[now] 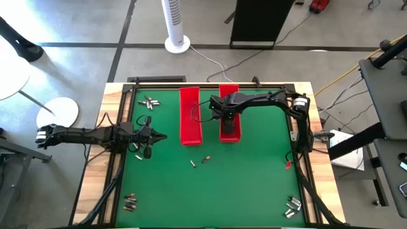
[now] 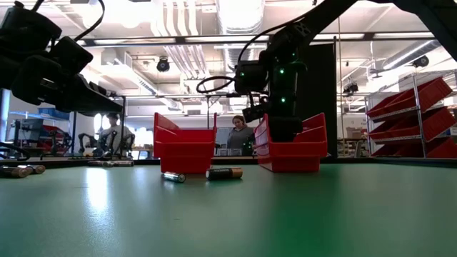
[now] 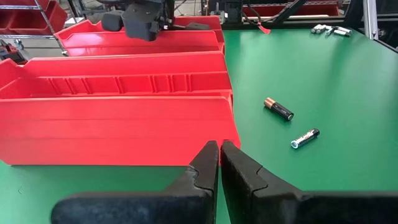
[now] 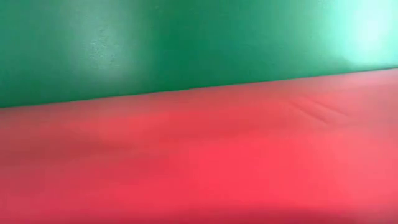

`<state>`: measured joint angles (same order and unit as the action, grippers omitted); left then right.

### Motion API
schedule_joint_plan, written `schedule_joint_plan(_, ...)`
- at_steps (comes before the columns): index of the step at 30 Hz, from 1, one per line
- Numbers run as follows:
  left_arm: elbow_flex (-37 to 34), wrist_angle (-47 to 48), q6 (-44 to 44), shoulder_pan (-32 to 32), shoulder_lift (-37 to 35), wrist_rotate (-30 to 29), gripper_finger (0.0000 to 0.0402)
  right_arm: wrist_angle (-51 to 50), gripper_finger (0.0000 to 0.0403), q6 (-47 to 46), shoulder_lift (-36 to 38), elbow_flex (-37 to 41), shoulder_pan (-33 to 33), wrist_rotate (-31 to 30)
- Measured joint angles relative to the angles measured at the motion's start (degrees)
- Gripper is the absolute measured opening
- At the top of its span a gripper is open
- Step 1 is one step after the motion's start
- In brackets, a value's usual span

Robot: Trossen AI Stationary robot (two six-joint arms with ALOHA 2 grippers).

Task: Sort batteries
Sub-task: Put the silver battery into the right red bin

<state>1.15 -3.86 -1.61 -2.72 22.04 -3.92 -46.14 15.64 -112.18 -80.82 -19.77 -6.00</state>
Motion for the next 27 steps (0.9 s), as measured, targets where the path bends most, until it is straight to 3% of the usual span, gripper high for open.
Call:
schedule_joint_plan(13,0.02,0.0,0.0,0.0,0.01,0.01,0.0,-6.72,0.0166,0.17,5.04,-2.54,2.2,-0.04)
schedule_joint_plan(27,0.01,0.0,0.0,0.0,0.02,0.01,0.0,-6.48,0.016,-5.25,16.53,-3.26,16.05,-0.03)
